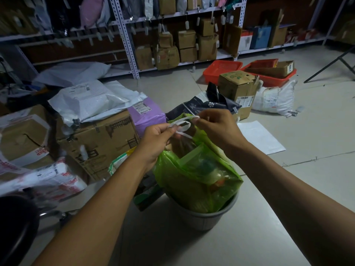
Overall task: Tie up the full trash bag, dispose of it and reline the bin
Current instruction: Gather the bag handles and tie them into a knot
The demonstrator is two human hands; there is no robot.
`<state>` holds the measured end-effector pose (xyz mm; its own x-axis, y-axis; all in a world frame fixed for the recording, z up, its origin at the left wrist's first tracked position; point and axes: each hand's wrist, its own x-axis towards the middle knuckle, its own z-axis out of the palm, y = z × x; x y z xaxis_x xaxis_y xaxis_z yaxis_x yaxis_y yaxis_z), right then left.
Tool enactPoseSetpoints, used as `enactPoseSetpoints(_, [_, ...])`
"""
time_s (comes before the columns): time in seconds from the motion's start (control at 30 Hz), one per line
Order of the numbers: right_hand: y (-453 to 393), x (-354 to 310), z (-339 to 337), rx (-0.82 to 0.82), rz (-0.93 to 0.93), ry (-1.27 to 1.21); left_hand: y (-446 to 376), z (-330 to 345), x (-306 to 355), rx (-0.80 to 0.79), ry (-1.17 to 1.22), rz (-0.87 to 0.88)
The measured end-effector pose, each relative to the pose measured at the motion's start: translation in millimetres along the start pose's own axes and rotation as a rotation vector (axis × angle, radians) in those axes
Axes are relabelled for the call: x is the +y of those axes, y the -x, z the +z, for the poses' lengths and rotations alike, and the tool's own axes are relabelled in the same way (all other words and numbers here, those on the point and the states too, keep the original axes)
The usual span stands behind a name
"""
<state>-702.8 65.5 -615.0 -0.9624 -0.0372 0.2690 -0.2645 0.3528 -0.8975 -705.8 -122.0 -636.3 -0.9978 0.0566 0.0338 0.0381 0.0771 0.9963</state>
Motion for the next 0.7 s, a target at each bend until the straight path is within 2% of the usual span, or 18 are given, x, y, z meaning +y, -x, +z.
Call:
enactPoseSetpoints(0.17, [-0.5,-7.0,4.7,0.023,-0.015,-0.063,-1.4,-0.9,-1.3,-0.013,0.023,-0.051])
enactPoseSetpoints(0.23, [1.0,-5.8,5.0,0.004,-0.055,-0.016,-2.7,-2.8,-1.9,0.037,0.006,-0.032])
enactPoseSetpoints(0.33, [3.7,-5.5,7.9,-0.073,-0.168,0.151,-4.7,-2.2,-2.1,0.071,0.008,0.003])
enactPoseSetpoints(0.4, [6.2,-6.5,11.9,-0.159,-0.194,0.173,-4.7,-0.6,-1.2,0.073,0.022,-0.002])
enactPoseSetpoints(0.57, [7.9,-4.7,17.4,-0.06,-0.178,0.177,-1.3,-3.1,-0.1,-0.049,0.051,-0.048])
enactPoseSetpoints(0.7, [10.0,-7.2,21.7,-0.049,-0.171,0.162,3.9,-4.0,4.6,-0.133,0.027,-0.037])
